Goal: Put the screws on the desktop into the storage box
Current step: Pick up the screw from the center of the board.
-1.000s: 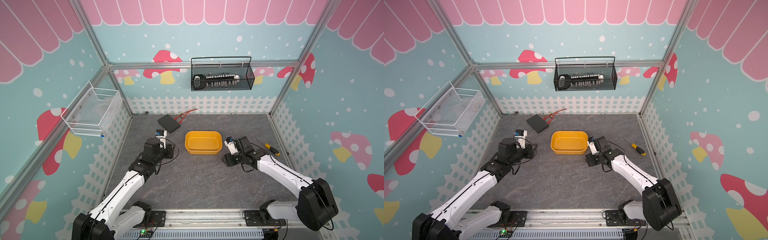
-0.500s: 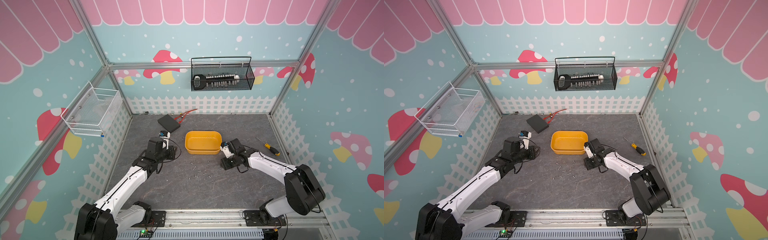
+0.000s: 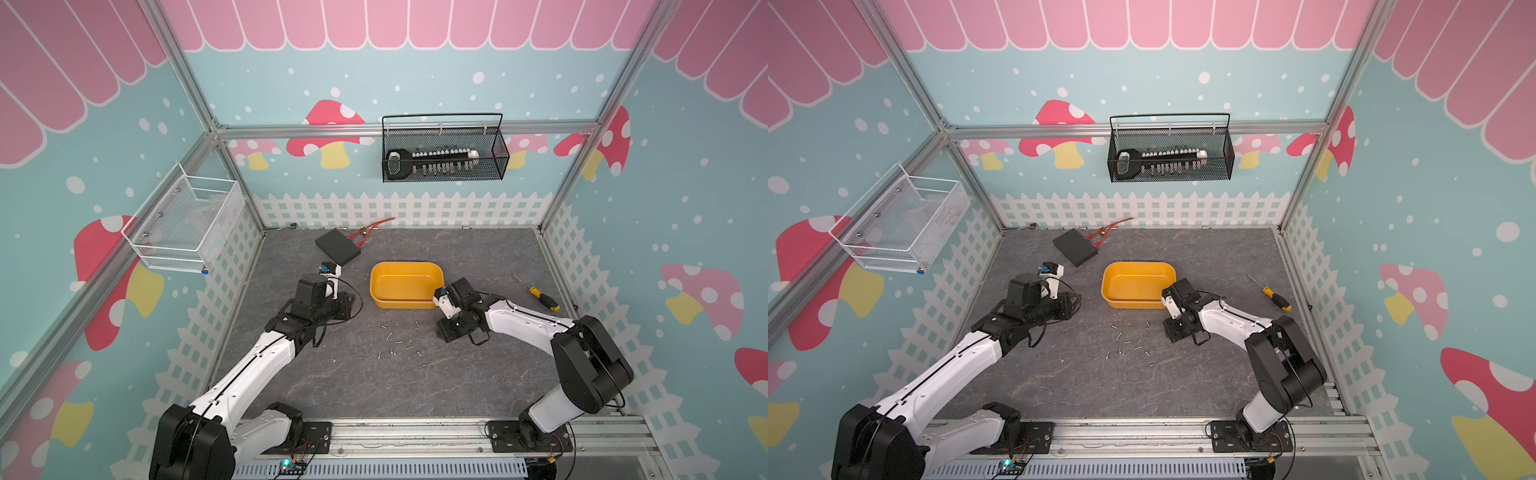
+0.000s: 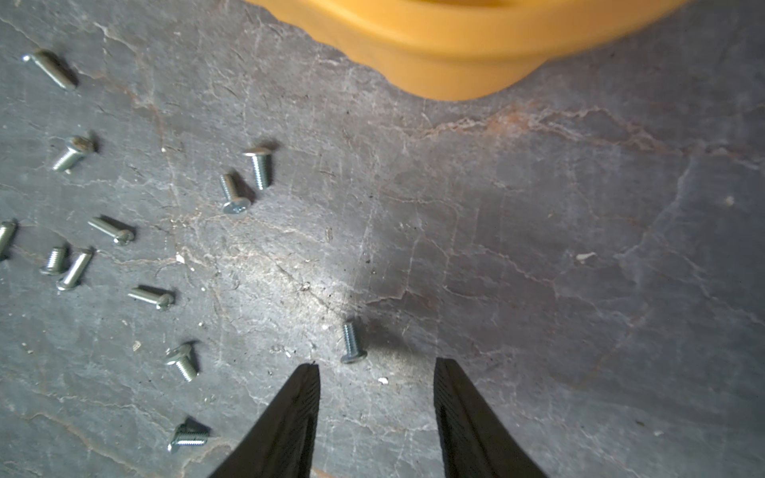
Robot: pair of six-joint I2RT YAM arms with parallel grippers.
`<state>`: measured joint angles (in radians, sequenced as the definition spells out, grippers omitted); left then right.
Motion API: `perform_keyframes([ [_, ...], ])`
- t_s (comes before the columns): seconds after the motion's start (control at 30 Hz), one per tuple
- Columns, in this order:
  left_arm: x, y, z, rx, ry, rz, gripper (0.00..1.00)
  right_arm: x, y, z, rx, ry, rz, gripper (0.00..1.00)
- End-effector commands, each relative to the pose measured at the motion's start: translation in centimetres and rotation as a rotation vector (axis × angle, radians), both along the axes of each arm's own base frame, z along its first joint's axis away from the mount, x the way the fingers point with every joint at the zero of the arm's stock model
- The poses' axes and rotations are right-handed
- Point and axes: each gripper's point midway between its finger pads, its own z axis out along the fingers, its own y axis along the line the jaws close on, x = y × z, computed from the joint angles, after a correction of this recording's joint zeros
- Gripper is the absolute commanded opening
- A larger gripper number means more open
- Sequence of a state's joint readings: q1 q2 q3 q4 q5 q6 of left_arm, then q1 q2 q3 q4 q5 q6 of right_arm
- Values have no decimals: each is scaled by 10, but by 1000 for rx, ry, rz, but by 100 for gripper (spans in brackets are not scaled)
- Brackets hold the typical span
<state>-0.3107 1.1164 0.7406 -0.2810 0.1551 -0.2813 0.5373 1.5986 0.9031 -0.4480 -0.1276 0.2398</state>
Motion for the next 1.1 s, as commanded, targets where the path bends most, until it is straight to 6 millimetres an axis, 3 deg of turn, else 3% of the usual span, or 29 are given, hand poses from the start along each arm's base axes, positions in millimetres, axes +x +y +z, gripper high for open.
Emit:
perform_keyframes([
  [0.0, 2, -3, 8, -8, -4, -14, 33, -1, 0, -6, -28, 14, 13, 51],
  [1.07, 1, -4, 7, -6, -2, -15, 33, -4, 5, -19, -74, 32, 23, 40],
])
